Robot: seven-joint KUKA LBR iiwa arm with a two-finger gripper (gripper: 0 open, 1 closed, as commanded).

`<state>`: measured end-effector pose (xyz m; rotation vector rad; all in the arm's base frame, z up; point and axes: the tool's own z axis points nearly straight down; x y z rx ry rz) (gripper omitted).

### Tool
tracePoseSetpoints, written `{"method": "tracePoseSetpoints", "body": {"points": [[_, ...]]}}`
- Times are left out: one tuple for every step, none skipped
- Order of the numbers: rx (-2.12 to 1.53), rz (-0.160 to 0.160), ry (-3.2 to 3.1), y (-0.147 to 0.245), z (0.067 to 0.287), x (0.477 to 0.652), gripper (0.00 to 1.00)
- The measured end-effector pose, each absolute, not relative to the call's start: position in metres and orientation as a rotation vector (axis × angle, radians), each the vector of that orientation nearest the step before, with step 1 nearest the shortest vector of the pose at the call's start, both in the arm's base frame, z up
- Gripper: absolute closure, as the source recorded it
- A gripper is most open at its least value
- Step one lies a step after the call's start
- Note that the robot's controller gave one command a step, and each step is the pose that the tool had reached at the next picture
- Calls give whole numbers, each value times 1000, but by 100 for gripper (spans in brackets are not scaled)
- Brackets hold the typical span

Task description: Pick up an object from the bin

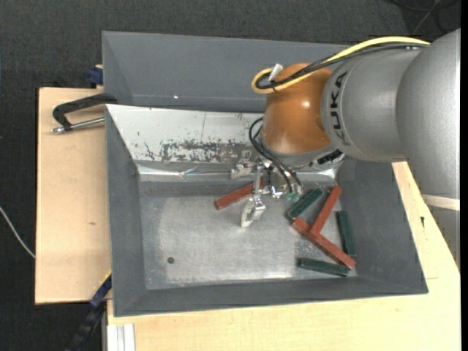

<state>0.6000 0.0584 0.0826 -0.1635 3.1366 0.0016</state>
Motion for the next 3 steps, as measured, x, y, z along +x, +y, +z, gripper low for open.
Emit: {"method": "tracePoseSetpoints", "body": {"points": [[-12, 3, 3139, 60, 79, 606, 100], [-11, 3, 3139, 60, 79, 606, 100], [-13, 3, 3134, 61, 112, 607, 100]]}}
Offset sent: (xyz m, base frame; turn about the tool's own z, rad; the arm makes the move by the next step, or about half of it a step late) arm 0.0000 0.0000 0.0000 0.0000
